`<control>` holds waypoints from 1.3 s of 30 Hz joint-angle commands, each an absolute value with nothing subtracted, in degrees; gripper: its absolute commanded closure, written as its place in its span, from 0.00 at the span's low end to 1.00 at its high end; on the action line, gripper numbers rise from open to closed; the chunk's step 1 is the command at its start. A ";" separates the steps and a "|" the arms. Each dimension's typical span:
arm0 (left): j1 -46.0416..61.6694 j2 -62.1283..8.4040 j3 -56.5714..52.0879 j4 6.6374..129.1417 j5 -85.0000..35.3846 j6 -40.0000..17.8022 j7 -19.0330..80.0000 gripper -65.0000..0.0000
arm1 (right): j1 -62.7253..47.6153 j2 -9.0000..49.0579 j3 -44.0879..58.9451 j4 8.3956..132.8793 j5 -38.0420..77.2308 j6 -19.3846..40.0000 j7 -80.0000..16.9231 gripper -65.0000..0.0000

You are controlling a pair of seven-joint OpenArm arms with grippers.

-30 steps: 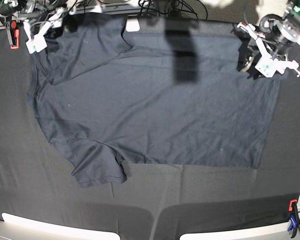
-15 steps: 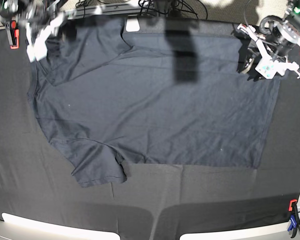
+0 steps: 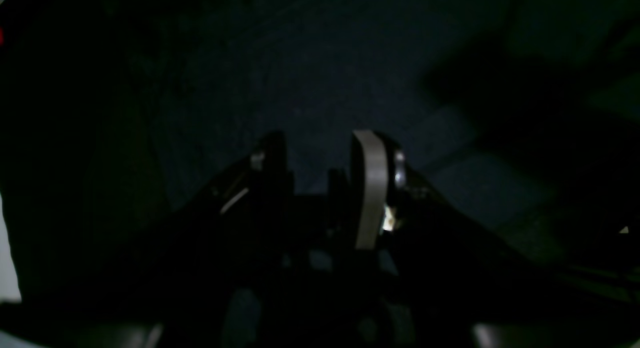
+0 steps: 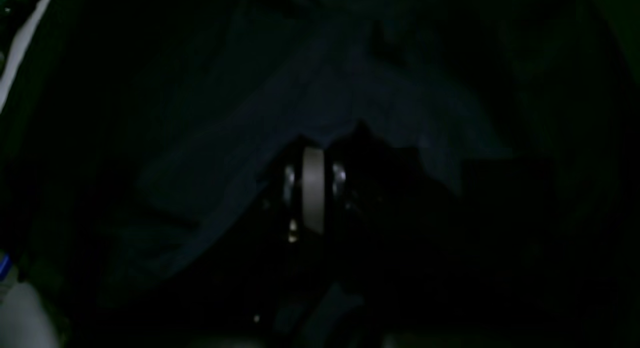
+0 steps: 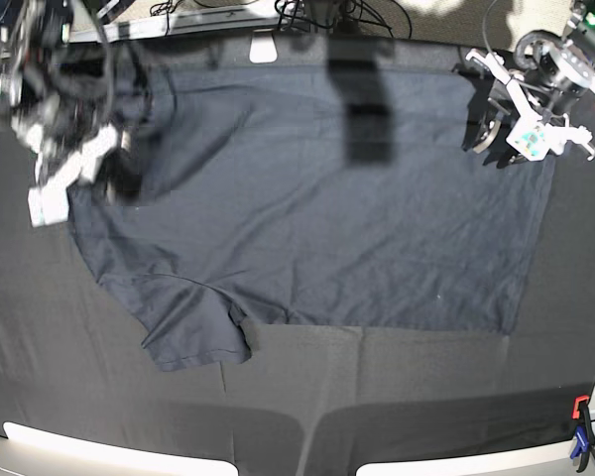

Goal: Layout the t-shirt on the table in an organized manner, then fold the t-shirt properly
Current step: 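Move the right gripper down along the shirt side toward the sleeve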

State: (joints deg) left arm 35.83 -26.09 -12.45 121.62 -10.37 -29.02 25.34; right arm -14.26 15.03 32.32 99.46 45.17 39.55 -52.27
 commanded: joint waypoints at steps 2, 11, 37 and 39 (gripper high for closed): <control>35.90 -26.65 -12.82 122.74 -11.03 -28.93 23.99 0.69 | -11.22 15.73 32.60 98.17 46.54 40.00 -51.13 1.00; 35.92 -26.65 -12.82 122.74 -11.03 -28.93 23.99 0.69 | -0.54 15.75 31.35 85.06 46.70 40.00 -50.09 1.00; 36.01 -26.35 -12.82 122.72 -10.98 -28.93 24.40 0.69 | 12.60 21.85 20.34 82.67 49.74 40.00 -59.94 0.58; 36.01 -26.35 -12.82 122.72 -10.96 -28.93 24.40 0.69 | 11.66 24.69 17.50 84.58 49.74 40.00 -61.56 0.58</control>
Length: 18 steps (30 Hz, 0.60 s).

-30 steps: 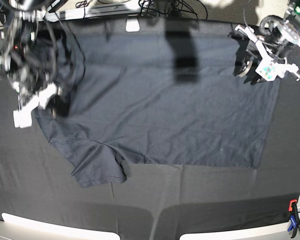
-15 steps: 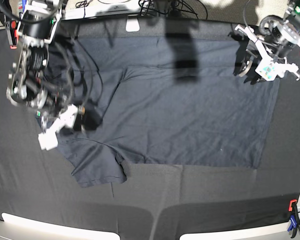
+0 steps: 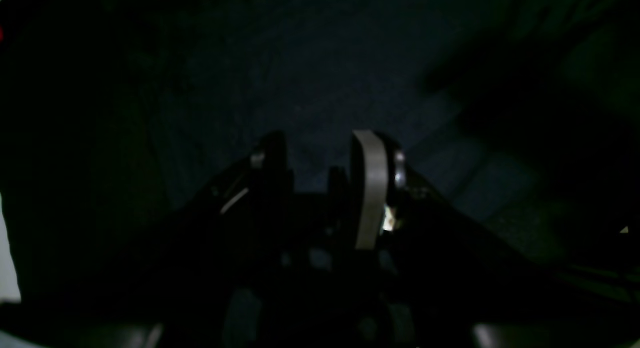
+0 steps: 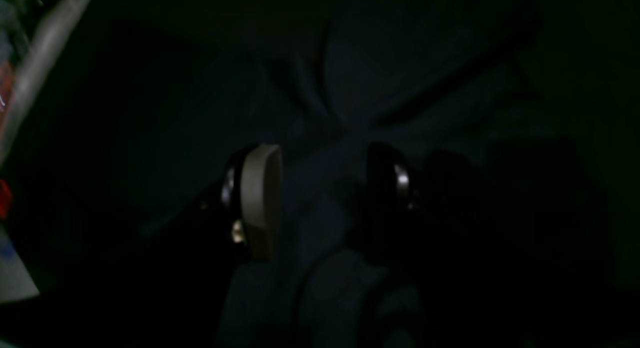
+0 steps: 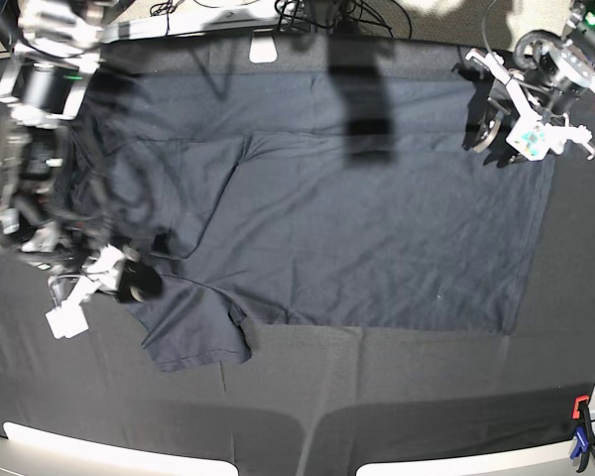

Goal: Layout the t-shirt on the table in an organized manner, then fold the t-shirt properly
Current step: 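Move the right gripper down along the shirt side toward the sleeve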

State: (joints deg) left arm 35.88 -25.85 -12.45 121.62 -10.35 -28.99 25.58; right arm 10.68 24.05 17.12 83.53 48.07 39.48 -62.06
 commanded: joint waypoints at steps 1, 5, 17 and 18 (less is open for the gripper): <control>36.01 -26.35 -12.82 122.72 -10.96 -28.93 24.38 0.69 | 10.92 25.93 16.05 85.95 49.80 40.00 -62.17 0.58; 36.01 -26.35 -12.82 122.72 -10.92 -28.93 24.38 0.69 | 6.42 28.84 11.68 93.80 49.74 40.00 -63.77 0.58; 35.99 -26.33 -12.82 122.72 -10.55 -28.93 24.38 0.69 | -12.27 33.54 10.74 113.25 45.98 40.00 -64.51 0.58; 35.99 -26.33 -12.82 122.72 -10.55 -28.93 24.38 0.69 | -13.37 33.47 10.74 113.69 45.01 40.00 -64.45 0.58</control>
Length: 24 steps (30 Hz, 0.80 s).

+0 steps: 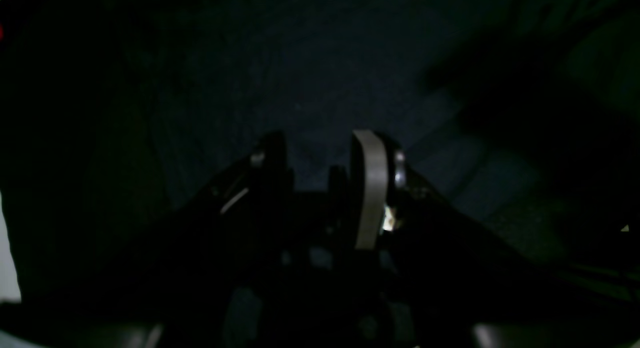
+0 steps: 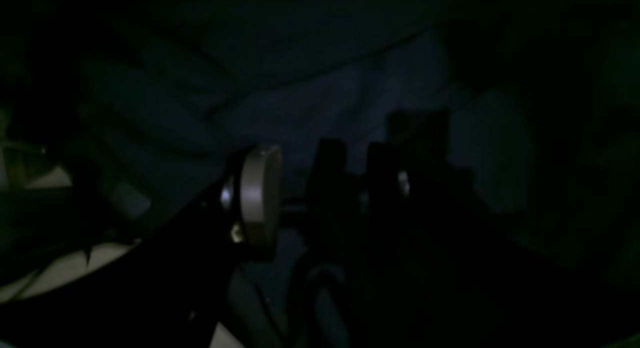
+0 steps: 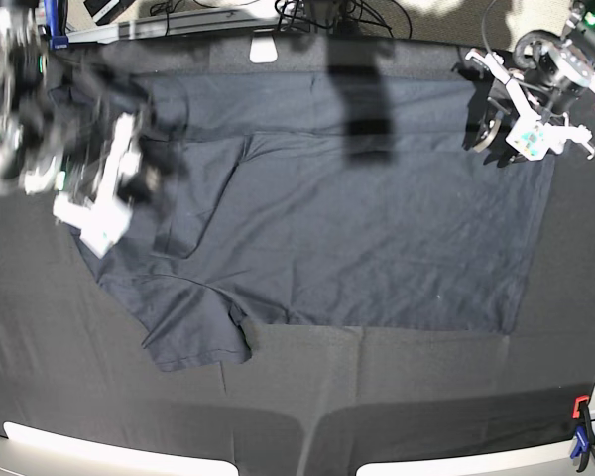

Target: Layout the t-shirt on the table in an organized manner, then fold the t-shirt properly

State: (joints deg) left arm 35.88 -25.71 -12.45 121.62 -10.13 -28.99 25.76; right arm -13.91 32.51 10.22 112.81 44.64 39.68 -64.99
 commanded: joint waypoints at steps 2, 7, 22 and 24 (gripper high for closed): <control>35.99 -26.33 -12.82 122.72 -10.55 -28.93 24.40 0.69 | -15.25 33.26 10.72 113.67 42.92 40.00 -64.34 0.58; 35.99 -26.15 -12.82 122.72 -10.55 -28.93 24.40 0.69 | -17.02 31.55 10.72 113.67 36.29 40.00 -64.60 0.58; 36.01 -21.78 -12.82 122.72 -8.34 -28.95 24.40 0.69 | -18.26 21.82 10.74 107.83 28.05 28.21 -64.60 0.58; 35.99 -21.78 -12.82 122.72 -7.49 -28.95 24.40 0.69 | -18.26 21.34 10.74 106.67 28.91 27.77 -64.58 0.58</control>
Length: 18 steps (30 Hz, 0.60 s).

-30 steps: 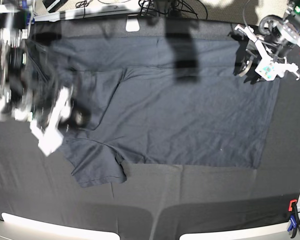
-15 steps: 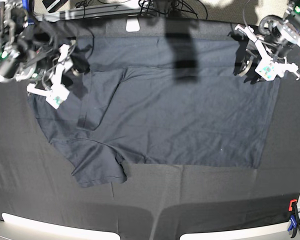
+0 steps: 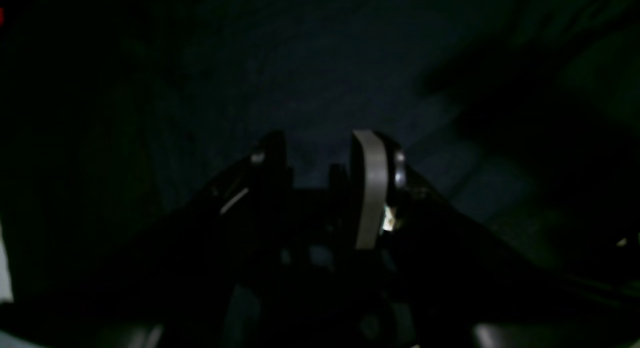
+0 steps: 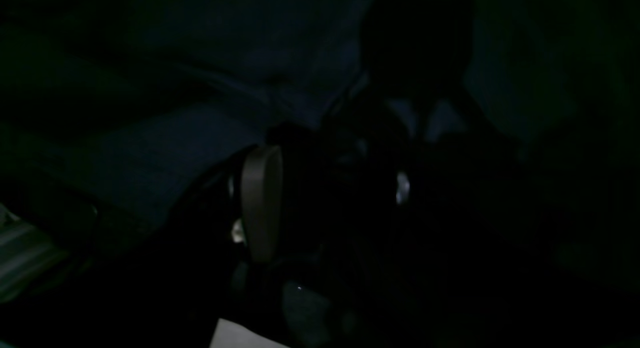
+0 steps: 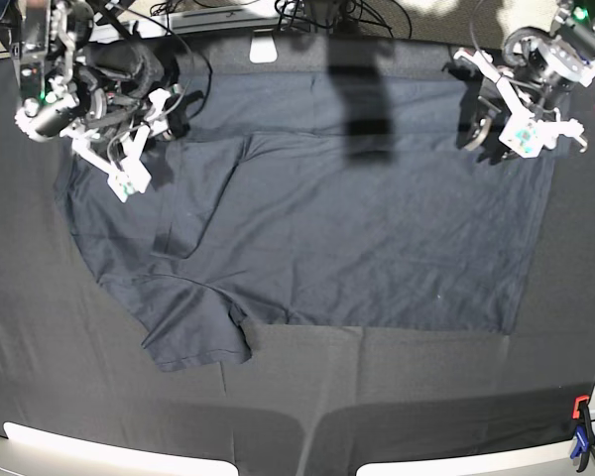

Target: Layout the t-shirt on the table in an organized manner, then fold the t-shirt properly

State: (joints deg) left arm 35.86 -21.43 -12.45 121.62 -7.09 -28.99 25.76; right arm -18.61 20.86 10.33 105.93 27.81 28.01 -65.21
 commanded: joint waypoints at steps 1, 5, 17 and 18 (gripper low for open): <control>35.99 -21.78 -12.82 122.72 -7.51 -28.95 24.38 0.69 | -18.24 21.19 10.74 106.08 30.13 27.75 -64.58 0.58; 35.97 -21.78 -12.82 122.72 -7.53 -28.95 24.34 0.69 | -18.26 19.49 10.74 103.88 34.65 27.83 -63.51 0.58; 35.99 -21.78 -12.82 122.72 -7.55 -28.95 23.94 0.69 | -13.17 13.61 10.74 103.42 35.51 28.05 -49.65 0.58; 35.99 -21.78 -12.82 122.72 -7.55 -28.95 23.97 0.69 | -11.99 13.13 10.74 103.20 35.33 28.05 -48.80 0.58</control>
State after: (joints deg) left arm 35.86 -21.47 -12.45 121.62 -7.09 -29.02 25.34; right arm -12.86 12.75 10.55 102.50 34.35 27.90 -50.28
